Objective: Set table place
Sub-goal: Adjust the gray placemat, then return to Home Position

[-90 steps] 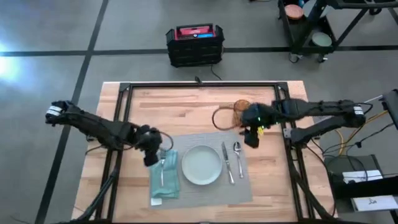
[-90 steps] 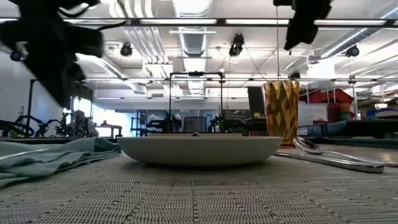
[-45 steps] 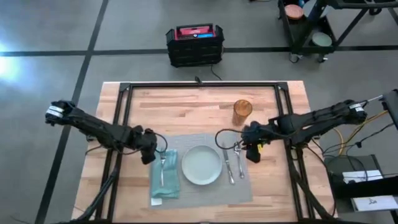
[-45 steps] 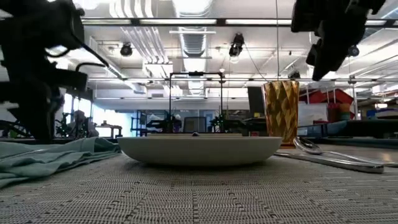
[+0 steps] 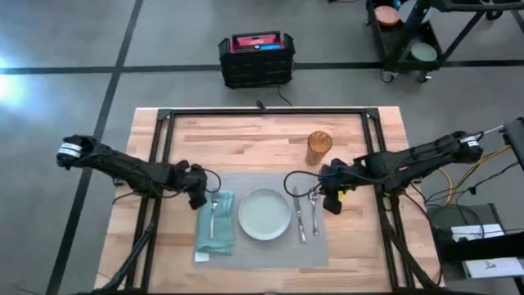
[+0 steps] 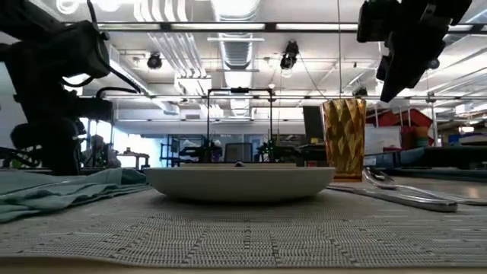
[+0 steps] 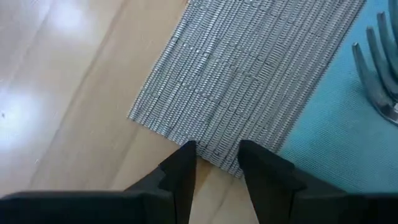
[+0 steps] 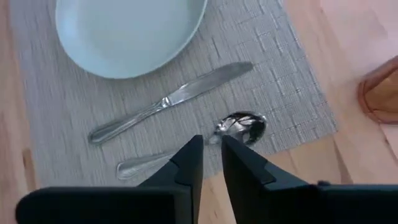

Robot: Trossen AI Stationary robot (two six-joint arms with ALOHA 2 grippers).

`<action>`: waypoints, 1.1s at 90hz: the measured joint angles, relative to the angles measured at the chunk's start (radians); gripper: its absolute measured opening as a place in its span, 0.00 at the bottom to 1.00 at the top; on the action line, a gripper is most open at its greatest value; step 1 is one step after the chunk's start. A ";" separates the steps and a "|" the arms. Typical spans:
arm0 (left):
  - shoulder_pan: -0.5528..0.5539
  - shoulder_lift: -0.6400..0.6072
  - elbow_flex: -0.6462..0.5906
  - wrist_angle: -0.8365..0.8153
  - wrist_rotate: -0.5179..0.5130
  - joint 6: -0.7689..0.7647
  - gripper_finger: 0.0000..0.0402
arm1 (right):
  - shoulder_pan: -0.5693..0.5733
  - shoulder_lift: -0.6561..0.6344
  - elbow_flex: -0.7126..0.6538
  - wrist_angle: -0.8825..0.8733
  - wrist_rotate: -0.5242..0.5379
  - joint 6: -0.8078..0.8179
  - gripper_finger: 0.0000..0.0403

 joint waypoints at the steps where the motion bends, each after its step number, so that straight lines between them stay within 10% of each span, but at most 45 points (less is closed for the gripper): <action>1: 0.000 0.000 0.000 0.000 0.000 0.000 0.28 | 0.000 0.000 0.000 0.001 0.001 0.000 0.10; 37: -0.008 -0.055 0.305 -0.230 0.025 0.084 0.27 | -0.003 -0.012 0.067 0.015 0.012 -0.079 0.09; 58: -0.008 -0.116 0.428 -0.109 -0.028 0.288 0.02 | -0.033 -0.042 0.110 0.133 -0.022 -0.304 0.01; 99: -0.010 -0.704 0.081 0.241 -0.082 0.393 0.03 | -0.082 -0.572 -0.194 0.327 0.043 -0.379 0.00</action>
